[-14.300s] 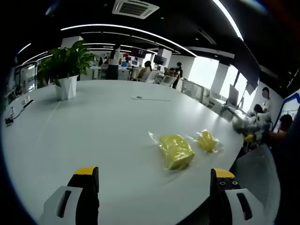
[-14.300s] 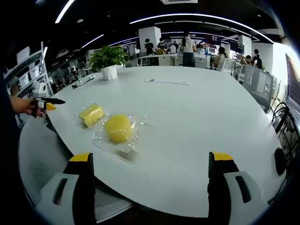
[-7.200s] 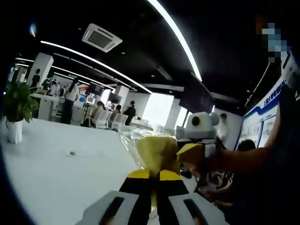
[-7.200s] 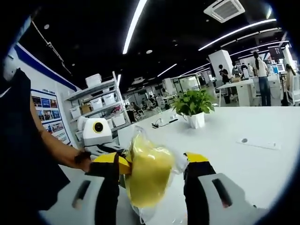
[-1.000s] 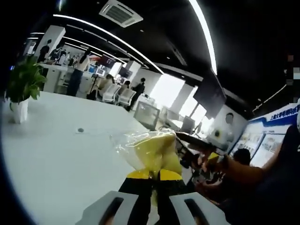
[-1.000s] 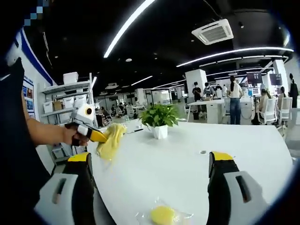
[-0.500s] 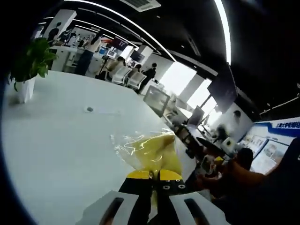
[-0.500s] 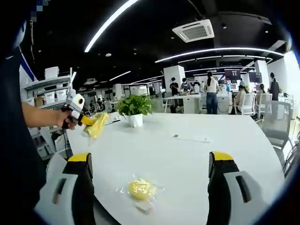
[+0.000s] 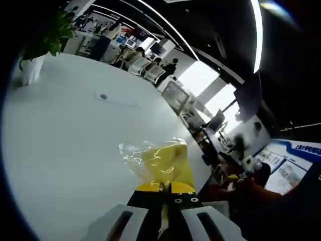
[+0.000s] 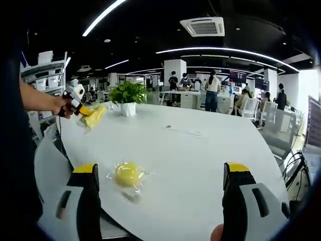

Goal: Compare the silicone blocks by pressing each to a similar depth, holding the contact briefly, and releasing to observe deformation and rebound differences across the visible hardness samples.

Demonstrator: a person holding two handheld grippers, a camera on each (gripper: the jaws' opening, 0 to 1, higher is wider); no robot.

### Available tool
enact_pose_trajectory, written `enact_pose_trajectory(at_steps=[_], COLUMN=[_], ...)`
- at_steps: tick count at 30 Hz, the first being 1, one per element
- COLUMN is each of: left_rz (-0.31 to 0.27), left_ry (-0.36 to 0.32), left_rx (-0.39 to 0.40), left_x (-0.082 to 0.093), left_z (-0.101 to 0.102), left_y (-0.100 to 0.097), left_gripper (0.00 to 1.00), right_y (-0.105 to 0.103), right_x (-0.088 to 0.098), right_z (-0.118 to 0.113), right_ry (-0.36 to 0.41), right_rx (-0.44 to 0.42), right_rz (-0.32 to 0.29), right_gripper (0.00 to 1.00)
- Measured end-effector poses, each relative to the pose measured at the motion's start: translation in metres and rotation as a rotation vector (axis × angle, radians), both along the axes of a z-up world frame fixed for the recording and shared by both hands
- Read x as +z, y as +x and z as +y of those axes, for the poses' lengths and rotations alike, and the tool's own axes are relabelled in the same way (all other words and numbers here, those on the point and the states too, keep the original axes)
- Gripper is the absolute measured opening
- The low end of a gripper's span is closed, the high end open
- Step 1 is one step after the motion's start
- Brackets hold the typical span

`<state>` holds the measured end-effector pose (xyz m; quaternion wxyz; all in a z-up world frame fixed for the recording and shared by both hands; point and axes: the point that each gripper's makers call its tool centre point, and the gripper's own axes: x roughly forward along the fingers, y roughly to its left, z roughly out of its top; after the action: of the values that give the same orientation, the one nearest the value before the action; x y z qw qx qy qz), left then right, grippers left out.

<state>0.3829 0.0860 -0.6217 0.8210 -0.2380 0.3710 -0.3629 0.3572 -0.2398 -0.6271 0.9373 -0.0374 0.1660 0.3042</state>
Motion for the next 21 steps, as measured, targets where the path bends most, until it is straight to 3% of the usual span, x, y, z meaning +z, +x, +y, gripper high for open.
enact_pose_trajectory(at_steps=[3,14,18,21], left_rz=[0.002,0.079,0.127,0.148], left_ry=[0.009,0.019,-0.026,-0.011], left_rx=[-0.015,-0.017,0.011,0.026], left_x=[-0.008,-0.045,-0.056,-0.071], left_z=[-0.001,-0.001,-0.001,0.001], left_y=[0.000,0.002,0.004,0.005], left_gripper=[0.00,0.00,0.00,0.00], right_y=[-0.001,-0.007,-0.009,-0.011], right_x=[-0.004,-0.026,-0.027,-0.029], right_z=[0.002,-0.005,-0.006,-0.007], right_ry=[0.009,0.026,0.028,0.027], right_rx=[0.019,-0.027,-0.035,-0.037], right_rz=[-0.014,0.041,0.042,0.045], right_gripper=[0.97,0.97,0.97,0.97])
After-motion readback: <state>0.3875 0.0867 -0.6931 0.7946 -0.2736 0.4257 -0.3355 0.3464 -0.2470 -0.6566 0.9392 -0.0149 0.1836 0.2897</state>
